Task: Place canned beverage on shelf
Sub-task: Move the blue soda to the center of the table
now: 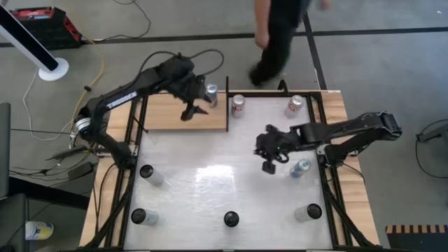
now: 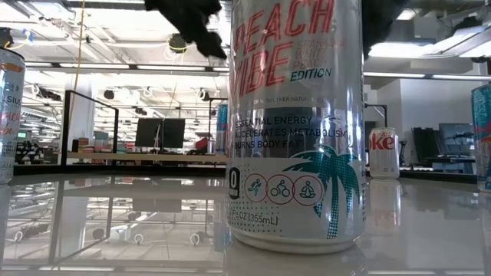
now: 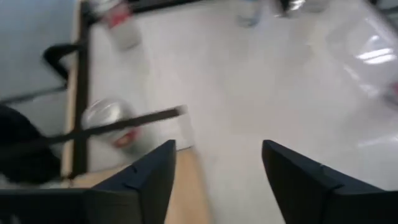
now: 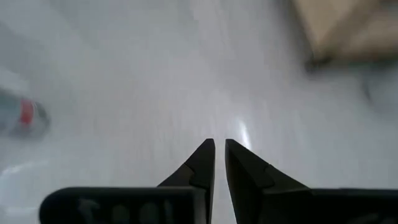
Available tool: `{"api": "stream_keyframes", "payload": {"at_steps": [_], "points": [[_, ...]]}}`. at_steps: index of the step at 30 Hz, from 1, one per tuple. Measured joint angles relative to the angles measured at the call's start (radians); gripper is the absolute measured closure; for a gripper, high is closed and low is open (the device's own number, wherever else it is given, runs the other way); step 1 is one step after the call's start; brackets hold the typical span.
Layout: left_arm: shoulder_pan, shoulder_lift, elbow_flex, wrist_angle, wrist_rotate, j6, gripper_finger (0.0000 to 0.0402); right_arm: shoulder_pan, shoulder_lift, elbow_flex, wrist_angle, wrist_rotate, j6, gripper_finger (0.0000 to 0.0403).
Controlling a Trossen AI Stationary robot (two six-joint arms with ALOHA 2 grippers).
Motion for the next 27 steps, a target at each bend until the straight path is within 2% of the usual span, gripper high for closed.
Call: {"api": "stream_keyframes", "payload": {"at_steps": [4,7,11,16,20,27], "points": [[-0.101,-0.098,-0.093,0.047,-0.012,0.000,0.0235,0.025,0.006,0.110,-0.358,-0.002,0.209,0.0339],[-0.171,-0.165,-0.176,0.118,-0.074,-0.004,0.0270,0.052,-0.006,0.158,-0.557,-0.027,0.370,0.0339],[-0.245,-0.241,-0.243,0.194,-0.168,-0.004,0.0310,0.083,-0.024,0.174,-0.713,-0.041,0.577,0.0339],[-0.280,-0.278,-0.258,0.209,-0.174,0.000,0.0334,0.084,-0.027,0.174,-0.848,-0.081,0.719,0.0325],[-0.288,-0.280,-0.258,0.230,-0.171,0.003,0.0333,0.084,-0.058,0.159,-0.834,-0.088,0.749,0.0274],[-0.287,-0.280,-0.258,0.255,-0.170,0.018,0.0318,0.111,-0.129,0.065,-0.846,-0.118,0.865,0.0122]]}}
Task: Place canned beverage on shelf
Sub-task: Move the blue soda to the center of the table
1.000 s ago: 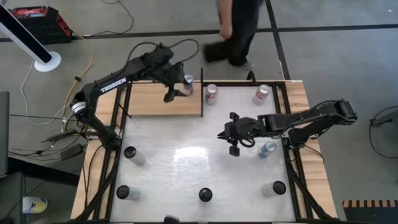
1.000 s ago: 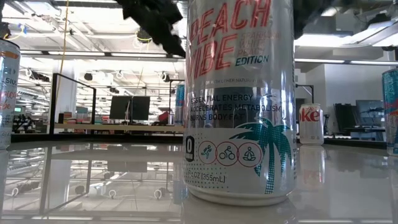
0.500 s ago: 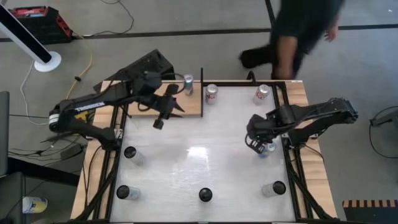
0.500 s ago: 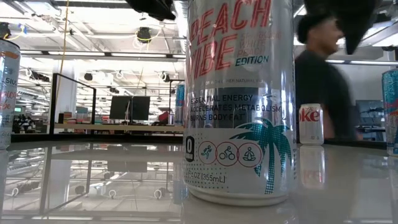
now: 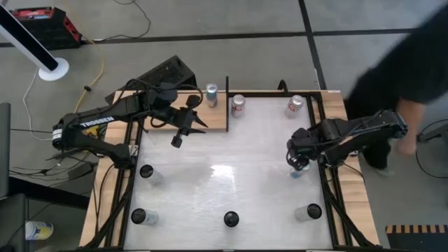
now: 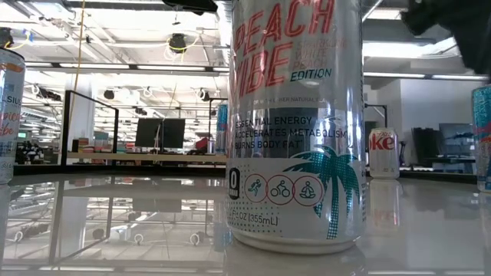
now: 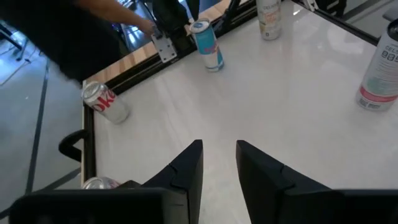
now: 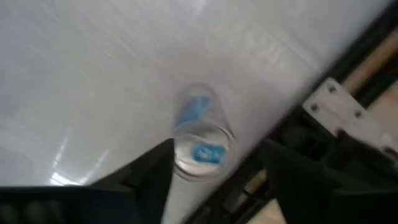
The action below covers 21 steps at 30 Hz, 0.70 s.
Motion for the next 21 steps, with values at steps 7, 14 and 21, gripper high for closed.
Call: {"api": "stream_keyframes", "payload": {"at_steps": [7,14,21], "points": [[0.000,0.000,0.000,0.009,0.000,0.016,0.0312,0.045,-0.058,-0.089,0.031,-0.039,0.077,0.0010],[0.000,0.000,0.000,0.028,0.000,0.016,0.0312,0.091,-0.050,-0.090,0.094,-0.033,0.101,0.0022],[0.000,0.000,0.000,0.025,0.000,0.014,0.0312,0.127,-0.018,-0.100,0.096,-0.013,0.150,0.0019]]}}
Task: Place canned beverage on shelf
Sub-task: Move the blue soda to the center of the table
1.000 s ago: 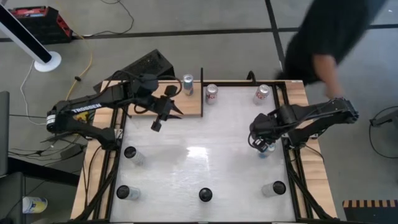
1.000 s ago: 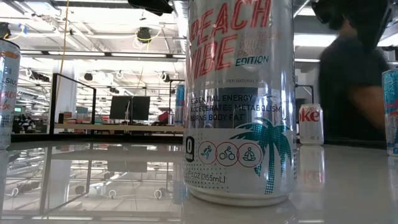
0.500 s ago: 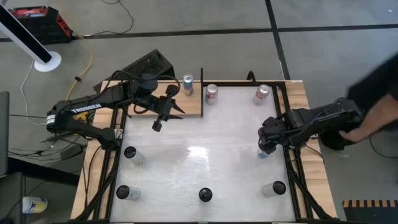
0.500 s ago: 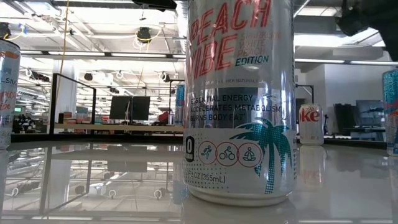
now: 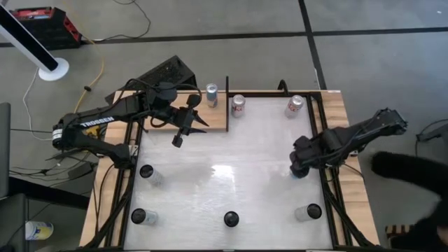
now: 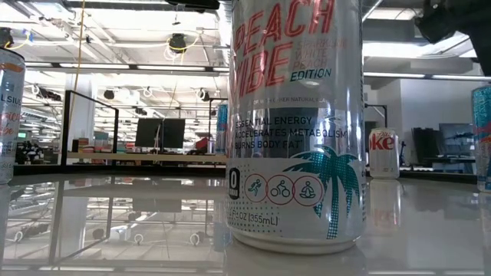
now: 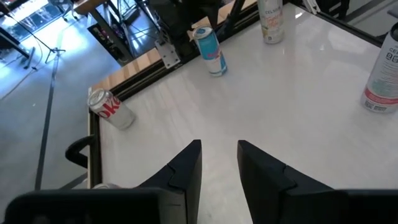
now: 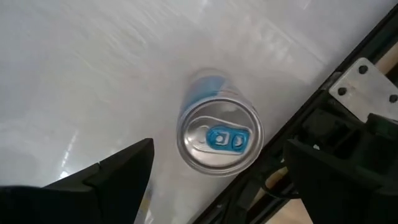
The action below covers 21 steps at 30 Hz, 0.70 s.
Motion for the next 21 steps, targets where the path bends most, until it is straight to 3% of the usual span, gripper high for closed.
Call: {"api": "stream_keyframes", "payload": {"at_steps": [14,17,21], "points": [[0.000,0.000,0.000,-0.008,0.001,-0.017,0.0313,-0.013,0.000,-0.103,0.077,-0.023,-0.062,0.0026],[0.000,0.000,0.000,-0.019,0.001,-0.025,0.0313,-0.019,0.000,-0.103,0.078,-0.034,-0.083,0.0051],[0.001,0.000,0.000,-0.066,0.015,-0.043,0.0313,-0.019,0.000,-0.103,0.079,-0.063,-0.110,0.0117]]}}
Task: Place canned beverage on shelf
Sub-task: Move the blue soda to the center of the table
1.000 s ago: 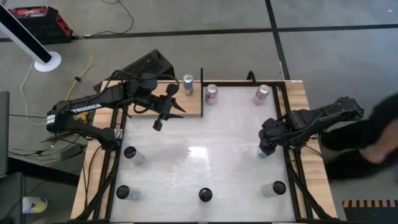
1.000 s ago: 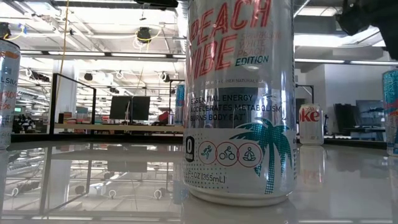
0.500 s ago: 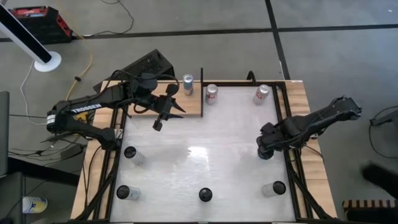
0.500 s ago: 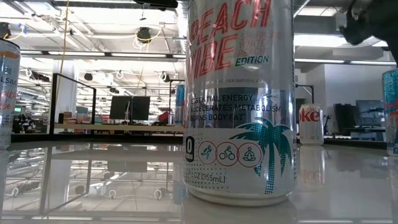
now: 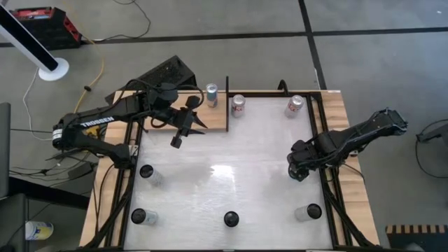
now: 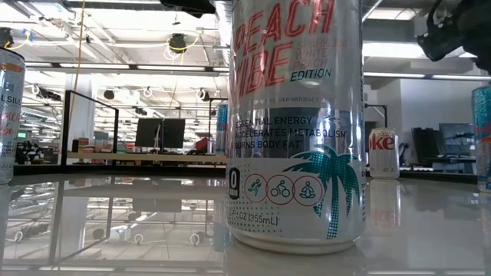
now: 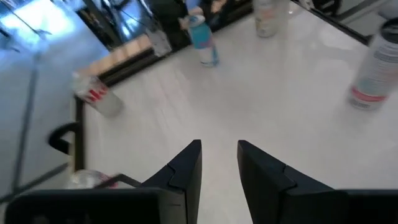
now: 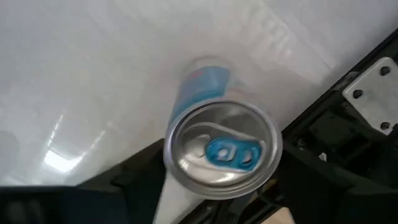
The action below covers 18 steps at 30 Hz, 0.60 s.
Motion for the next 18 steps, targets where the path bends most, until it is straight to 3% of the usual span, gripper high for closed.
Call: {"api": "stream_keyframes", "payload": {"at_steps": [2,5,11,16,18], "points": [[0.000,0.000,-0.007,-0.017,0.034,-0.001,0.0313,-0.005,0.000,0.004,-0.003,-0.014,-0.025,0.0148],[-0.004,-0.001,-0.051,0.000,0.096,-0.002,0.0313,-0.024,0.002,0.043,-0.009,-0.021,-0.086,0.0148],[-0.004,-0.007,-0.159,0.113,0.086,-0.056,0.0313,-0.109,0.055,0.202,-0.002,0.006,-0.247,0.0148],[-0.018,0.018,-0.309,0.430,0.248,-0.161,0.0313,-0.184,0.214,0.378,0.009,0.086,-0.510,0.0148],[-0.028,0.035,-0.362,0.557,0.254,-0.197,0.0313,-0.211,0.293,0.449,0.028,0.103,-0.636,0.0148]]}}
